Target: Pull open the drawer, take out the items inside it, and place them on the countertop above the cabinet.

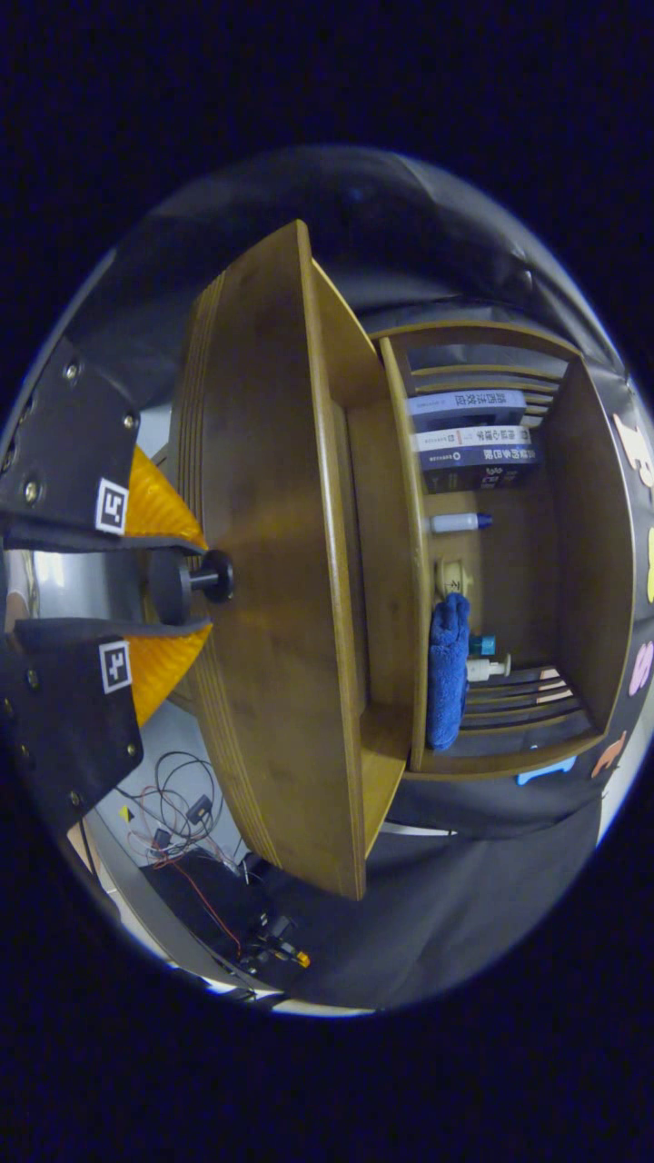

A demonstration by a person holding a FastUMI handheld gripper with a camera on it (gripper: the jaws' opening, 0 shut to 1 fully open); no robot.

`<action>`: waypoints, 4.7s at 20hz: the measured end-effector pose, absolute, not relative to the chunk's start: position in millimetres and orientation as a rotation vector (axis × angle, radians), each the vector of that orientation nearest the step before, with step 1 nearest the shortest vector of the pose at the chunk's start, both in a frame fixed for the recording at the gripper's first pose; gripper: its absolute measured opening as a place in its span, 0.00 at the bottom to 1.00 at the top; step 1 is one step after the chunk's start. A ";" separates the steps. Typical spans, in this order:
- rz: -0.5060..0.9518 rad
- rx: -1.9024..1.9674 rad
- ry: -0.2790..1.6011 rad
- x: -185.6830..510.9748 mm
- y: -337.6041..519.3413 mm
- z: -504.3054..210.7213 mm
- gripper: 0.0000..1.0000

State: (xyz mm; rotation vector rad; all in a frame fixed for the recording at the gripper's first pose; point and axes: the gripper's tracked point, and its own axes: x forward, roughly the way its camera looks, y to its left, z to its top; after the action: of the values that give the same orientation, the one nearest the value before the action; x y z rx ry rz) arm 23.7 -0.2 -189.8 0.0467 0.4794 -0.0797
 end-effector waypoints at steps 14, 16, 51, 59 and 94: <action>-0.085 0.101 0.354 17.4 -5.4 -147.1 0.76; -0.090 0.089 0.293 21.9 -6.8 -118.1 0.76; -0.122 0.023 0.978 155.2 -0.6 -195.4 0.72; -0.102 0.019 0.866 171.6 4.4 -184.8 0.36; -0.148 -0.105 0.620 267.1 32.0 -50.5 0.12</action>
State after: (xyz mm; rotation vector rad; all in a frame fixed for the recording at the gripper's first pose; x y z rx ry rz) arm 267.1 32.0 -50.5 -0.1051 0.6204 -0.1483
